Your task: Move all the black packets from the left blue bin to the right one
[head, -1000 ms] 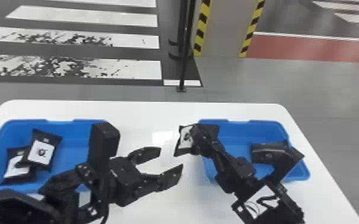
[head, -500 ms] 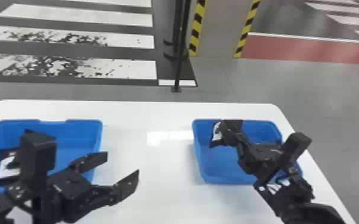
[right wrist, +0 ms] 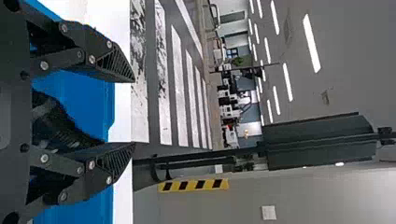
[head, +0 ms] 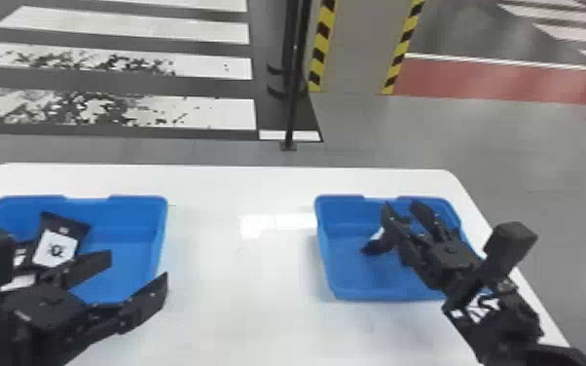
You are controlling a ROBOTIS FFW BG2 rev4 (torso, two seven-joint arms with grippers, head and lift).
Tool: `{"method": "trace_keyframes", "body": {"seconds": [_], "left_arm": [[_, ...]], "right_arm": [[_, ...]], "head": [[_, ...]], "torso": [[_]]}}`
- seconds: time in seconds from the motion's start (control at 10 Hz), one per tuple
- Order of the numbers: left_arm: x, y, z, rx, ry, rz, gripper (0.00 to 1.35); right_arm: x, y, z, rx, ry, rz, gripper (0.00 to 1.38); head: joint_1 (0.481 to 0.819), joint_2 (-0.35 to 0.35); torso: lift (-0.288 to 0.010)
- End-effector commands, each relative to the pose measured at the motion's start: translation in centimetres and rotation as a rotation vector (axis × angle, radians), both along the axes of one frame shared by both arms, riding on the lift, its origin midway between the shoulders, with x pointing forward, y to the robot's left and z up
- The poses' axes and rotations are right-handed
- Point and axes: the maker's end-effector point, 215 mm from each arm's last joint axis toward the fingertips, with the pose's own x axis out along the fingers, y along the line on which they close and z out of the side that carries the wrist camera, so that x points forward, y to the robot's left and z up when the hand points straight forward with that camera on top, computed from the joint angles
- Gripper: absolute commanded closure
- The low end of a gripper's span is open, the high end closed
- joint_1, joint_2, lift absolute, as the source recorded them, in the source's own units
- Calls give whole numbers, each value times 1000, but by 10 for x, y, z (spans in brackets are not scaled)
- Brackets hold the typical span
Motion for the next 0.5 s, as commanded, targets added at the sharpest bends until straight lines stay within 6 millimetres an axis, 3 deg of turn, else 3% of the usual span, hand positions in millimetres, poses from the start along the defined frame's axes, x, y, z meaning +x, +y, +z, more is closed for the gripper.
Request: {"method": "trace_keyframes", "body": {"seconds": [0.0,0.1,0.2,0.4], "left_arm": [[5,28,-1,33,1,58,185],[8,52,-4,69,14,106,180],[11,69,-6,112,22,138,180],[20,107,-18,175,53,214,185]], "right_arm": [[-34,18,33,-52,-58,14,148],[-58,28,54,-79,-105,9,160],[-78,34,63,-80,-108,-1,162],[-103,47,68,-52,-95,10,165]], "head": [[695,-143],[695,-110],[695,-71],[695,-14]], "torso": [[-140],[-140],[-140],[-140]]}}
